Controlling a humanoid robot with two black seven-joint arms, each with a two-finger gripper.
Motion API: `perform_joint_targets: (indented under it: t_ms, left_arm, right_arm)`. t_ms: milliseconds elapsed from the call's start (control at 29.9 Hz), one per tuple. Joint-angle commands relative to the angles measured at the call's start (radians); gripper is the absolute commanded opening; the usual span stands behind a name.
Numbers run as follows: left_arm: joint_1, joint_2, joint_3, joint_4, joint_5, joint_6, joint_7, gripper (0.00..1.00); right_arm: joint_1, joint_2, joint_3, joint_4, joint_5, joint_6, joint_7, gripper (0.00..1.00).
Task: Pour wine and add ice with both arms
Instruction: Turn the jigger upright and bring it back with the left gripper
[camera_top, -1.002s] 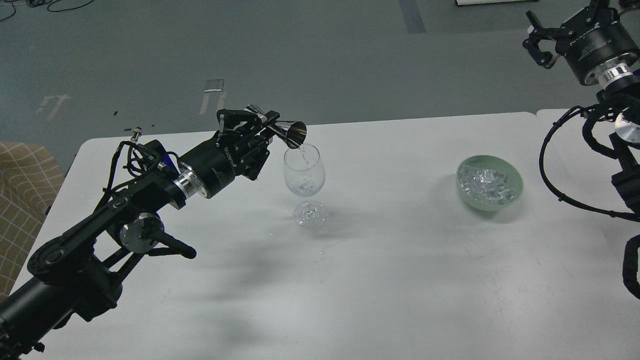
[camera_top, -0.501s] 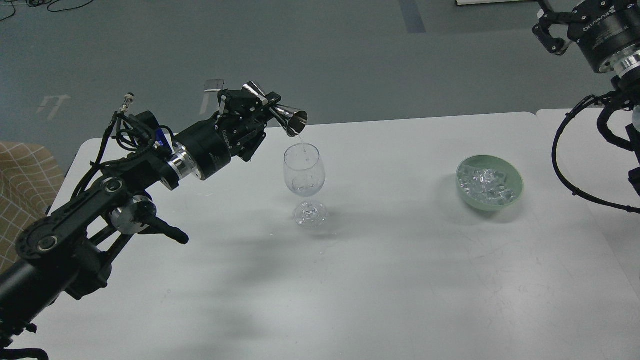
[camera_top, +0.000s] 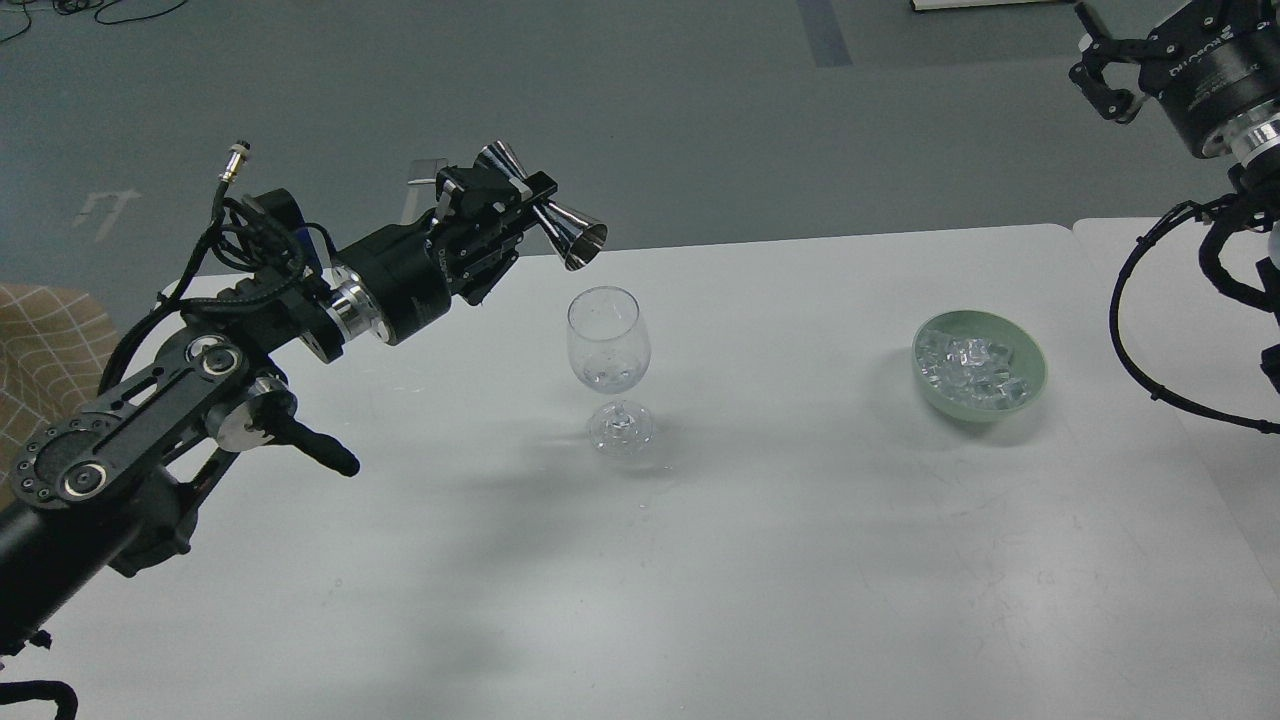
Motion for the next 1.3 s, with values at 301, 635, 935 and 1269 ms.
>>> perform_joint_targets:
  t_ms: [301, 635, 935, 1269]
  left_arm:
    - [0.004, 0.02, -0.005, -0.05, 0.003, -0.019, 0.002, 0.0]
    - [0.071, 0.007, -0.077, -0.048, -0.282, -0.002, -0.004, 0.0]
    - [0.231, -0.085, -0.281, 0.034, -0.567, -0.019, -0.075, 0.0]
    - [0.354, -0.236, -0.509, 0.178, -0.691, -0.019, -0.058, 0.0]
  right_arm:
    - [0.01, 0.001, -0.003, -0.002, 0.0, 0.0, -0.003, 1.0]
    - [0.01, -0.007, -0.002, -0.019, 0.003, 0.0, -0.008, 1.0]
    - [0.016, -0.007, -0.003, -0.026, 0.003, 0.0, -0.012, 1.0]
    - [-0.015, -0.007, -0.01, -0.029, 0.0, -0.012, -0.04, 1.0]
